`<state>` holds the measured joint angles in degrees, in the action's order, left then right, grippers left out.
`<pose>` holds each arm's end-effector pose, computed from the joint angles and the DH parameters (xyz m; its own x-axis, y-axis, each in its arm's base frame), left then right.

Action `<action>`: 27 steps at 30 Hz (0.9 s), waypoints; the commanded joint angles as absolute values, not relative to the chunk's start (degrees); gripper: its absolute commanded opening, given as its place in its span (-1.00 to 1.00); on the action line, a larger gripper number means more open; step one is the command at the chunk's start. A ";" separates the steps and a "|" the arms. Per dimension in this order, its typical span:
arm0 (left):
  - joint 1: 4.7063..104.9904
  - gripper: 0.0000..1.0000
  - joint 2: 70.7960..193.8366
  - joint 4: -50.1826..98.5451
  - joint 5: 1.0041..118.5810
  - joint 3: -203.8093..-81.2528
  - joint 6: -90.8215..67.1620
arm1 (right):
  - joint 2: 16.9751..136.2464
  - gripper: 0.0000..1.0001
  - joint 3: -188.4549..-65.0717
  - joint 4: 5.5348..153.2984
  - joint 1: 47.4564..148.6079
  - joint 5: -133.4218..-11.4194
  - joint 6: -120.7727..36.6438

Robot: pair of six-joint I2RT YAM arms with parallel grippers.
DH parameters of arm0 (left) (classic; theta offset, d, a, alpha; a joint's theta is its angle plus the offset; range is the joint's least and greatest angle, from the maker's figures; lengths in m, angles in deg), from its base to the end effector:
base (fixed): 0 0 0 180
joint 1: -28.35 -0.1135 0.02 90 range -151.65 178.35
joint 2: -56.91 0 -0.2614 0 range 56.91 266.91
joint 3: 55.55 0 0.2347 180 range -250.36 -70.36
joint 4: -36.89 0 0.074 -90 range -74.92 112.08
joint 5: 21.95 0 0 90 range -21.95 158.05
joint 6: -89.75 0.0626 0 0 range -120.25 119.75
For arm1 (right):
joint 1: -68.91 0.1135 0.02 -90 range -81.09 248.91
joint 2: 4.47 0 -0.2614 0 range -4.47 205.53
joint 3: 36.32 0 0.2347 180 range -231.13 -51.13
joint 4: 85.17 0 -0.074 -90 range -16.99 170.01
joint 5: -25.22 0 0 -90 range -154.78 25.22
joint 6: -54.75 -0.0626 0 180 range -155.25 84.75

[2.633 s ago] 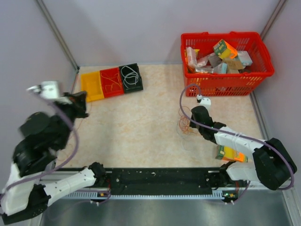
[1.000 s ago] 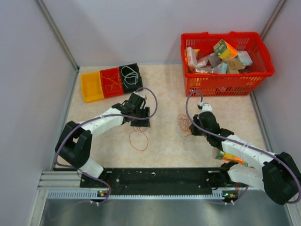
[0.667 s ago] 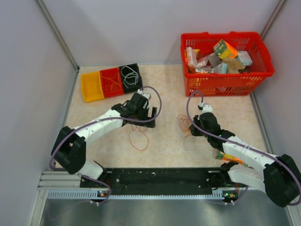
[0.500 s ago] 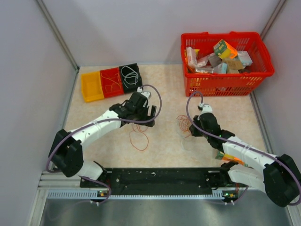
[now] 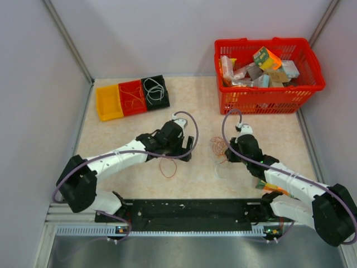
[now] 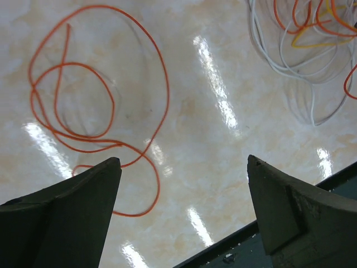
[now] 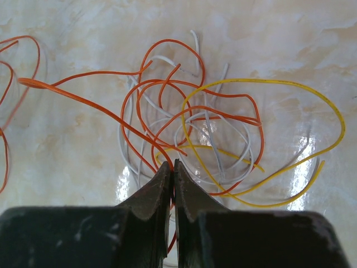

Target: Untangle the cables

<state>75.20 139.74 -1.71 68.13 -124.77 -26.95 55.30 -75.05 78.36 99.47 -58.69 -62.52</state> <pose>0.2047 -0.2182 0.2097 -0.8104 0.2075 -0.5479 0.4084 0.8706 -0.2743 0.1890 0.1039 0.1721 -0.6645 0.1367 -0.7347 -0.1447 0.9410 0.3060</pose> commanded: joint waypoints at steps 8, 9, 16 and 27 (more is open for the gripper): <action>67.74 0.96 141.36 -8.24 75.10 -136.10 -20.82 | 54.68 -0.92 -74.42 81.95 98.79 -59.86 -63.55; 65.98 0.96 143.29 -8.33 73.34 -136.63 -20.73 | 54.59 -0.92 -74.51 82.03 98.79 -59.94 -63.55; 57.79 0.75 155.50 -6.84 65.06 -139.88 -19.41 | 54.07 -0.92 -74.33 82.12 98.79 -60.03 -63.55; 62.01 0.43 159.83 -3.50 74.03 -135.84 -20.72 | 54.85 -0.92 -74.25 82.56 98.79 -60.74 -63.81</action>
